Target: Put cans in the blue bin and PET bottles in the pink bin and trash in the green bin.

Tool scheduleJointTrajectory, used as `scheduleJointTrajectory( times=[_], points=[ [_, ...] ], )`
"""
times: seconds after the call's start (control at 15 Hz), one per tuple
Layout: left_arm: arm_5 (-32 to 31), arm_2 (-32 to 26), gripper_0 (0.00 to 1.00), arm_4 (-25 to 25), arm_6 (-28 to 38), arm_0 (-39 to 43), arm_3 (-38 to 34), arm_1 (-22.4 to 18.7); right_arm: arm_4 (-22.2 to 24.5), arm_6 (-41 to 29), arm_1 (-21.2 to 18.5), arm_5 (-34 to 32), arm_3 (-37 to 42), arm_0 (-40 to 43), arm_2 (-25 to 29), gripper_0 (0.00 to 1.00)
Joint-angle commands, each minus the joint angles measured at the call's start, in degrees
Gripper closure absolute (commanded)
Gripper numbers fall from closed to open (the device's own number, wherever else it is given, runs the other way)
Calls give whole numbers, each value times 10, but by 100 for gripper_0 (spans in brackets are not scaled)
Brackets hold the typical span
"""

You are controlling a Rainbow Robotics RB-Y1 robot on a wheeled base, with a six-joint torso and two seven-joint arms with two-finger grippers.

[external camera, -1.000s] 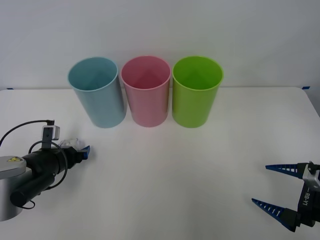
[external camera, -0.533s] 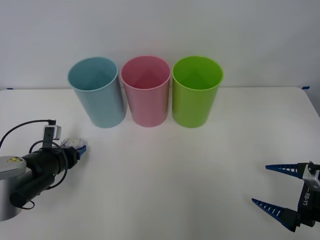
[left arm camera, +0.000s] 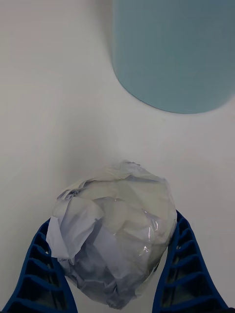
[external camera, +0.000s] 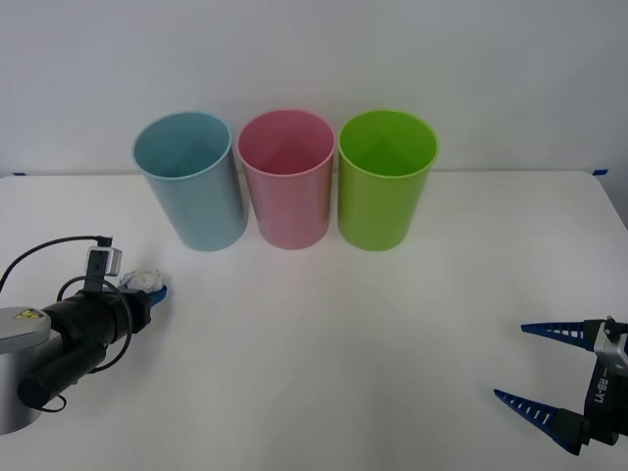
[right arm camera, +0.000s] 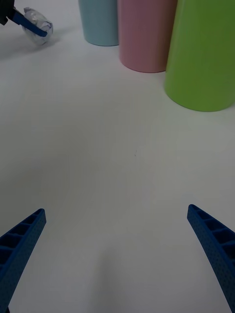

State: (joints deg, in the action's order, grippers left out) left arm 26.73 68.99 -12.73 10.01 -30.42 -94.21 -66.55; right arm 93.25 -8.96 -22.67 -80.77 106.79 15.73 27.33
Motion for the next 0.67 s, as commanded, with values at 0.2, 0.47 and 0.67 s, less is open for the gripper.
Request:
scheduleJointTrajectory(
  times=[0.2, 0.47, 0.67],
  points=[
    [-42, 0, 100, -3, -5, 3, 3, -6, 0, 0, 0, 0, 0, 0, 0, 0],
    [-117, -34, 100, -13, -20, 41, 5, -22, 0, 0, 0, 0, 0, 0, 0, 0],
    [-219, -134, 100, -33, -76, 114, 21, -16, 0, 0, 0, 0, 0, 0, 0, 0]
  ],
)
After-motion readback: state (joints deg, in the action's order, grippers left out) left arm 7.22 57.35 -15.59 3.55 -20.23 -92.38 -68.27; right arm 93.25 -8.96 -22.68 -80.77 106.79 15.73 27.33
